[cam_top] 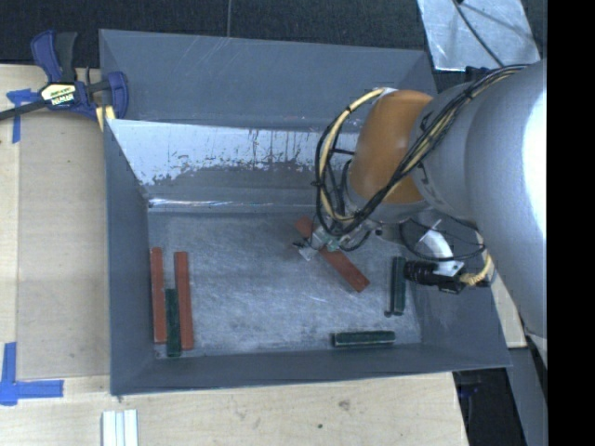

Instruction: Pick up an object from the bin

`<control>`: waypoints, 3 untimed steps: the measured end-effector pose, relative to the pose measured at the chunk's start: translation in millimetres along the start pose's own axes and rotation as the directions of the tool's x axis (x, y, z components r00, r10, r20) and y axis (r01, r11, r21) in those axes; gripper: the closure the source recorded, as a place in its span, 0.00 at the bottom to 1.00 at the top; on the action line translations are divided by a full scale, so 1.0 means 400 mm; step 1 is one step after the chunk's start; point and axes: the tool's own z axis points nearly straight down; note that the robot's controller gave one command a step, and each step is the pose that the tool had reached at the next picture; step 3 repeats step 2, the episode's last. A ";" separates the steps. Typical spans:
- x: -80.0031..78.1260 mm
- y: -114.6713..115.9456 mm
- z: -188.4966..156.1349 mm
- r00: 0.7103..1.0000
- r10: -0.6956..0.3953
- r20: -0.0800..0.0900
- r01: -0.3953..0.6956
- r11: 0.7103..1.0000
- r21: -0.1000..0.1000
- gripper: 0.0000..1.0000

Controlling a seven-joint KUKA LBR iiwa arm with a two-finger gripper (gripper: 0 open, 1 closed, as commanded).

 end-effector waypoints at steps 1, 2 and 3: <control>-0.005 0.001 -0.107 1.000 -0.003 0.001 0.003 1.000 -0.001 1.00; -0.011 0.003 -0.236 1.000 -0.005 0.002 0.005 1.000 -0.003 1.00; -0.011 0.003 -0.236 1.000 -0.005 0.002 0.005 1.000 -0.003 1.00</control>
Offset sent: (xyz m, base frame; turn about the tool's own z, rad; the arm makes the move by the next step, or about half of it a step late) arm 0.0000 -0.0001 0.0403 0.0000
